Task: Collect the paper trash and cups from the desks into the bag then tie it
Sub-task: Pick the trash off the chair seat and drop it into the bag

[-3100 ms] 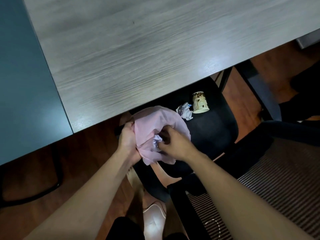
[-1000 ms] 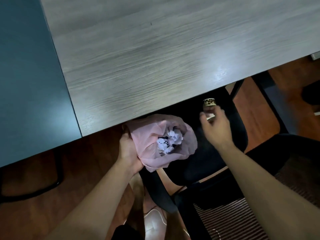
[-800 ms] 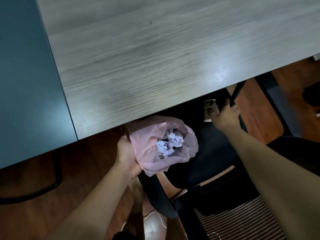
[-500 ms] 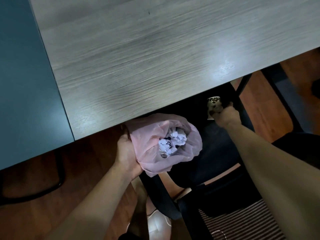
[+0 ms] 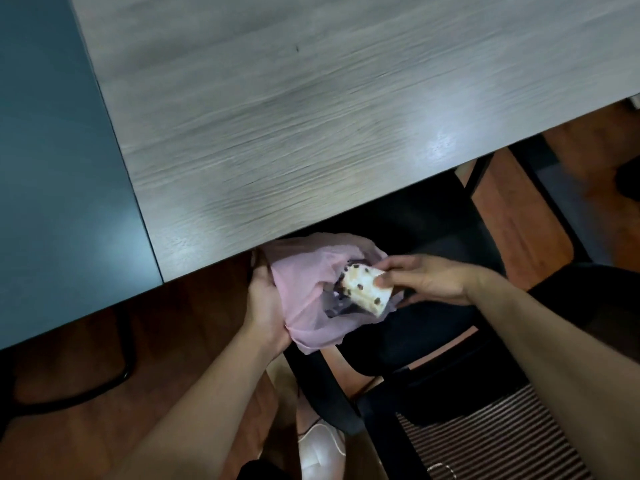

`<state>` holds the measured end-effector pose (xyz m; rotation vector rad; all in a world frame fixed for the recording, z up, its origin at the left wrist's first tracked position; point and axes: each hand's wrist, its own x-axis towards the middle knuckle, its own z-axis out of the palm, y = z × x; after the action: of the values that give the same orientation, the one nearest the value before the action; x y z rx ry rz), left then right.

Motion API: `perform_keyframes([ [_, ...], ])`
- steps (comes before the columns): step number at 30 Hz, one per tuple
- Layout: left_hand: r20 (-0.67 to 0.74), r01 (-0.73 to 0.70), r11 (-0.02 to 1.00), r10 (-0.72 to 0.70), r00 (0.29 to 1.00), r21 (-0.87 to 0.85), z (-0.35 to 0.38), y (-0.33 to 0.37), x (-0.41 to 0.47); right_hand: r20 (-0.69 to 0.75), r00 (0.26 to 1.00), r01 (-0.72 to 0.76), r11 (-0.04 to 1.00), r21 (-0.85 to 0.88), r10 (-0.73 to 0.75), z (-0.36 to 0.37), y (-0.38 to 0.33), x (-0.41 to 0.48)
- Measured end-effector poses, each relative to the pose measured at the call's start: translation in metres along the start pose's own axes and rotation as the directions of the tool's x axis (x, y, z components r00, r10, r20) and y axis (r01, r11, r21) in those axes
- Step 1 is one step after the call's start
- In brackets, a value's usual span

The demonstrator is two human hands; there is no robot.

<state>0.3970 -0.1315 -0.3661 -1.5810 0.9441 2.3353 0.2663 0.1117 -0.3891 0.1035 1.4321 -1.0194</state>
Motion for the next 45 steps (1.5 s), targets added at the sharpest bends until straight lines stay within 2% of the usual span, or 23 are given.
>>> perform_keyframes([
  [2,0.045,0.008,1.0,-0.009,0.999,0.026,0.005,-0.003,-0.005,-0.039,0.997,0.067,0.994,-0.082,-0.07,0.024,-0.004,0.012],
  [5,0.172,0.032,0.995,-0.048,0.984,0.097,0.006,-0.008,-0.008,-0.144,0.954,0.197,0.914,-0.356,-0.261,0.049,-0.002,0.028],
  [7,0.31,0.024,0.979,-0.088,0.947,0.203,0.01,-0.009,-0.013,-0.21,0.925,0.19,0.865,-0.464,-0.316,0.056,0.004,0.034],
  [8,0.331,0.008,0.974,-0.085,0.94,0.227,0.013,-0.008,-0.018,-0.226,0.919,0.181,0.853,-0.489,-0.324,0.055,0.008,0.034],
  [11,0.326,-0.004,0.986,-0.052,0.944,0.166,0.025,-0.002,-0.033,-0.245,0.914,0.181,0.866,-0.466,-0.322,0.053,0.013,0.022],
  [14,0.351,0.028,0.998,-0.046,0.935,0.058,0.04,0.018,-0.067,-0.335,0.891,0.127,0.875,-0.467,-0.308,0.047,0.011,-0.012],
  [19,0.365,-0.075,0.997,0.07,0.928,0.001,0.053,0.051,-0.131,-0.418,0.842,-0.025,0.749,-0.662,-0.342,0.035,0.007,-0.08],
  [22,0.338,-0.12,0.993,0.12,0.934,-0.02,0.059,0.074,-0.182,-0.422,0.814,-0.002,0.724,-0.69,-0.4,0.041,-0.009,-0.14],
  [25,0.334,-0.181,0.981,0.192,0.923,-0.063,0.065,0.091,-0.231,-0.438,0.758,-0.056,0.621,-0.782,-0.483,0.054,-0.027,-0.195],
  [27,0.373,-0.205,0.975,0.221,0.901,-0.082,0.07,0.101,-0.27,-0.493,0.687,-0.19,0.522,-0.831,-0.534,0.072,-0.037,-0.233],
  [29,0.422,-0.224,0.972,0.233,0.876,-0.072,0.077,0.109,-0.304,-0.553,0.545,-0.261,0.499,-0.826,-0.63,0.093,-0.042,-0.26],
  [31,0.449,-0.247,0.969,0.235,0.862,-0.034,0.088,0.116,-0.34,-0.639,0.378,-0.173,0.626,-0.76,-0.67,0.111,-0.049,-0.292],
  [32,0.468,-0.263,0.964,0.246,0.849,-0.029,0.092,0.12,-0.354,-0.708,0.303,-0.089,0.721,-0.687,-0.638,0.119,-0.049,-0.305],
  [34,0.504,-0.324,0.946,0.288,0.814,-0.018,0.1,0.128,-0.378,-0.843,0.208,0.119,0.869,-0.481,-0.495,0.13,-0.052,-0.319],
  [35,0.511,-0.351,0.936,0.311,0.801,-0.02,0.104,0.132,-0.389,-0.903,0.209,0.218,0.919,-0.33,-0.374,0.132,-0.053,-0.321],
  [36,0.511,-0.369,0.929,0.328,0.795,-0.021,0.107,0.135,-0.399,-0.931,0.289,0.293,0.946,-0.135,-0.223,0.133,-0.054,-0.32],
  [37,0.512,-0.387,0.922,0.345,0.787,-0.026,0.107,0.139,-0.405,-0.895,0.443,0.328,0.939,0.105,-0.055,0.134,-0.055,-0.316],
  [38,0.504,-0.407,0.913,0.366,0.783,-0.03,0.108,0.143,-0.412,-0.781,0.62,0.32,0.885,0.338,0.074,0.135,-0.055,-0.312],
  [39,0.497,-0.42,0.907,0.382,0.779,-0.04,0.108,0.147,-0.417,-0.623,0.772,0.292,0.801,0.523,0.126,0.136,-0.056,-0.31],
  [40,0.49,-0.431,0.901,0.396,0.776,-0.047,0.108,0.15,-0.422,-0.482,0.87,0.263,0.727,0.634,0.107,0.139,-0.06,-0.312],
  [41,0.483,-0.435,0.899,0.405,0.776,-0.054,0.106,0.154,-0.426,-0.403,0.913,0.26,0.671,0.695,0.064,0.144,-0.065,-0.315],
  [42,0.468,-0.437,0.897,0.414,0.781,-0.064,0.105,0.158,-0.43,-0.379,0.925,0.285,0.629,0.723,0.016,0.147,-0.073,-0.317],
  [45,0.464,-0.432,0.897,0.421,0.779,-0.088,0.098,0.172,-0.433,-0.386,0.921,0.344,0.567,0.749,-0.048,0.154,-0.102,-0.319],
])
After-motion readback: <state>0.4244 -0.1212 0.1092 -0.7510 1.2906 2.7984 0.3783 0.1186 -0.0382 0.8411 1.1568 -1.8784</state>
